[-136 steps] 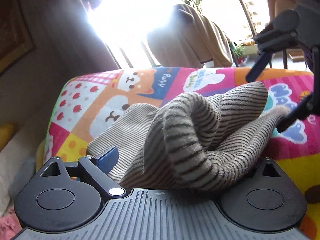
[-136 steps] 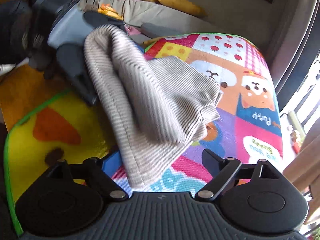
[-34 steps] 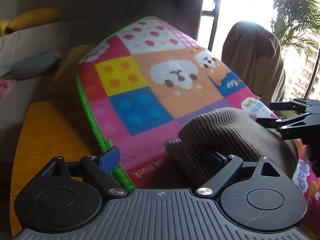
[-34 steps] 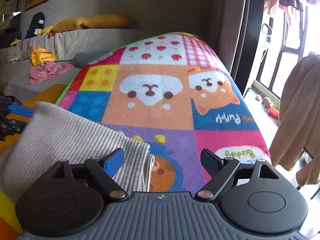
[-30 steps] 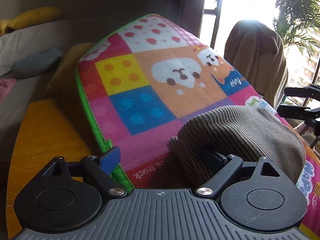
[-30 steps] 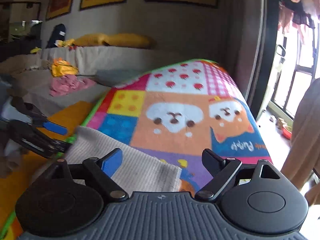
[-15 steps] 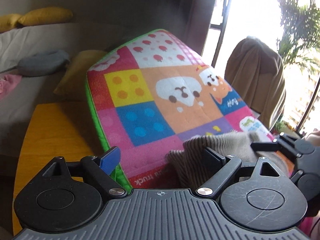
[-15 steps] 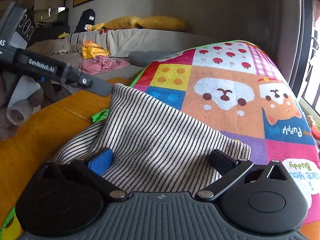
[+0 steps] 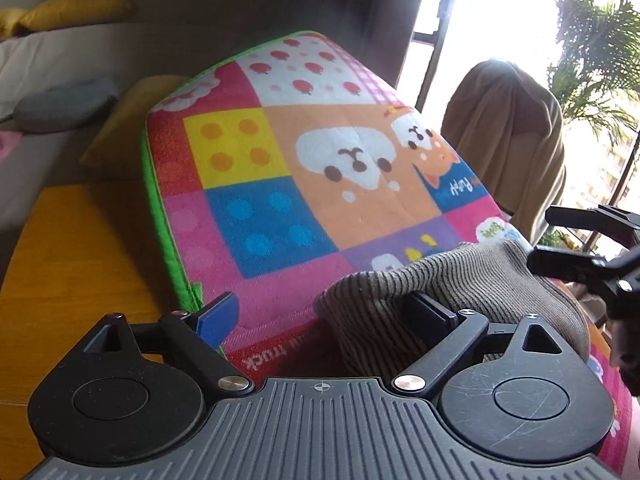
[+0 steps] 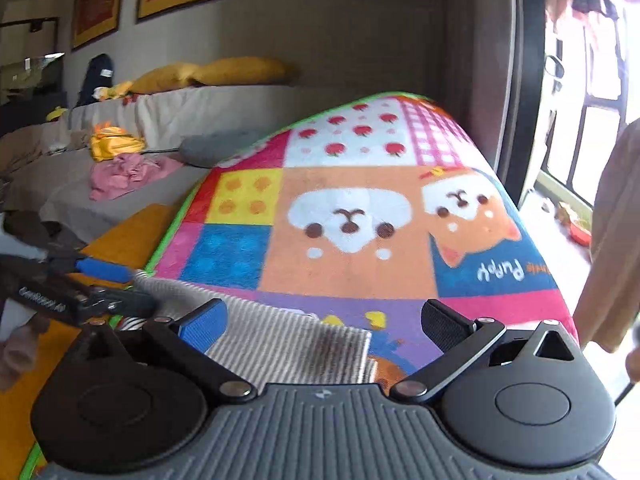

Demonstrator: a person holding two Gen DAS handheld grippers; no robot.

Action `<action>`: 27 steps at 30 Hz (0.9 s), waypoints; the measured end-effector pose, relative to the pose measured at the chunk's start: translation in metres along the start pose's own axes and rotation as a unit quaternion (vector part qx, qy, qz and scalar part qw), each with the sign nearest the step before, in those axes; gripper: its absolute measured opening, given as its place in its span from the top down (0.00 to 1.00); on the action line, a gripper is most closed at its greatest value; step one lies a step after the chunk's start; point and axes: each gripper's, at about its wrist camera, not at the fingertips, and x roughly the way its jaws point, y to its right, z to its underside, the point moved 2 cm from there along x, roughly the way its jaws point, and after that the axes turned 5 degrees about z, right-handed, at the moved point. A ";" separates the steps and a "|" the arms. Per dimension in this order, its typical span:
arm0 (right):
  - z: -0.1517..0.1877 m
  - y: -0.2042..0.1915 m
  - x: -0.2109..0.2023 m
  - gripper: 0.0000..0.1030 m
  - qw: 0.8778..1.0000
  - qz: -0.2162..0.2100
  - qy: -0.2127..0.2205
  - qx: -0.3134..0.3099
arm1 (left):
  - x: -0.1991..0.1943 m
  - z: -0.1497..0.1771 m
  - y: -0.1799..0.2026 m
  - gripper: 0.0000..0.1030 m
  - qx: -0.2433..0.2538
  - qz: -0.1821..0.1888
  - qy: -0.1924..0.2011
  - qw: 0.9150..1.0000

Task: Fold clothes

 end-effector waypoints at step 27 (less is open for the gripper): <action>0.034 -0.041 -0.017 0.00 0.987 -0.130 -0.066 -0.066 | 0.005 0.007 -0.014 0.05 -0.012 -0.023 -0.012 1.000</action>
